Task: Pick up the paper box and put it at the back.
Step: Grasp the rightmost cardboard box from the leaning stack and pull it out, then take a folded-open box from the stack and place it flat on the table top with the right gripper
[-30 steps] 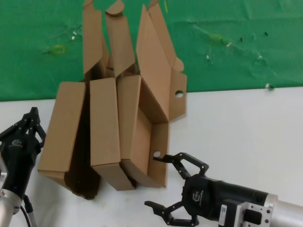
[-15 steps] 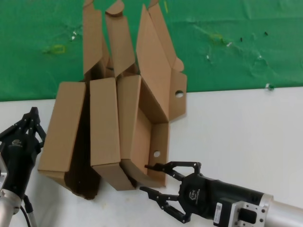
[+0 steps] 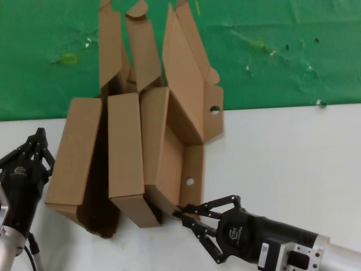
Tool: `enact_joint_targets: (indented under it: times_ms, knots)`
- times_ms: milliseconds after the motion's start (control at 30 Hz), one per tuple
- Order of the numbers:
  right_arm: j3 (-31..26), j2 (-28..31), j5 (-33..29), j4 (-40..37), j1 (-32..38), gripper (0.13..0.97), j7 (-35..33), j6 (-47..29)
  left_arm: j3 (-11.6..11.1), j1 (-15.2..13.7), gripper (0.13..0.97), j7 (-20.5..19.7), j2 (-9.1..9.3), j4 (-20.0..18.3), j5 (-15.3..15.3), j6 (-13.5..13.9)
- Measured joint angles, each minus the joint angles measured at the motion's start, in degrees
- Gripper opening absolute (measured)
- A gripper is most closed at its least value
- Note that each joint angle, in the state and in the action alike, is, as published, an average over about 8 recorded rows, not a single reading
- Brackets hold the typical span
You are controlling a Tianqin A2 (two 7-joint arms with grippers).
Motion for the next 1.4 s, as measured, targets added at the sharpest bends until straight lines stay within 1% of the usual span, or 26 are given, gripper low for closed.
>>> enact_joint_targets:
  times_ms: [267, 400, 533, 633, 733, 833, 933, 1033, 1133, 1200, 1400]
  knots:
    - [3.53, 0.27, 1.72, 2.12, -3.60, 0.165, -1.91, 1.41, 0.00, 0.00, 0.143, -0.02, 0.00, 0.00, 0.00, 0.00]
    - [6.92, 2.01, 2.27, 5.29, -7.24, 0.159, -1.90, 2.68, 0.00, 0.00, 0.143, -0.02, 0.00, 0.00, 0.00, 0.00]
    - [11.37, 5.19, 1.61, 9.35, -11.43, 0.151, 0.42, 5.19, 0.00, 0.00, 0.143, -0.02, 0.00, 0.00, 0.00, 0.00]
    - [14.59, 8.27, -1.03, 12.14, -13.91, 0.150, 4.79, 7.97, 0.00, 0.00, 0.143, -0.02, 0.00, 0.00, 0.01, 0.00]
    - [17.24, 11.12, -6.48, 14.08, -14.74, 0.150, 11.50, 10.51, 0.00, 0.00, 0.143, -0.02, 0.00, 0.00, 0.01, 0.00]
    - [18.68, 13.46, -14.03, 14.71, -13.07, 0.149, 19.34, 11.70, 0.00, 0.00, 0.143, -0.02, 0.00, 0.00, 0.01, 0.00]
    - [18.68, 15.00, -22.58, 14.06, -8.63, 0.149, 26.83, 10.44, 0.00, 0.00, 0.143, -0.02, 0.00, 0.00, 0.01, 0.00]
    - [17.12, 15.52, -31.49, 12.62, -2.45, 0.149, 33.23, 6.51, 0.00, 0.00, 0.143, -0.02, 0.00, 0.00, 0.01, 0.00]
    - [13.62, 15.50, -40.05, 10.93, 4.43, 0.149, 39.06, 1.07, 0.00, 0.00, 0.143, -0.02, 0.00, 0.00, 0.01, 0.00]
    - [10.32, 15.47, -45.27, 9.71, 9.09, 0.149, 42.78, -2.56, 0.00, 0.00, 0.143, -0.02, 0.00, 0.00, 0.01, 0.00]
    - [-2.24, 15.34, -59.49, 5.57, 23.06, 0.149, 54.53, -12.02, 0.00, 0.00, 0.143, -0.01, 0.00, 0.00, 0.01, 0.00]
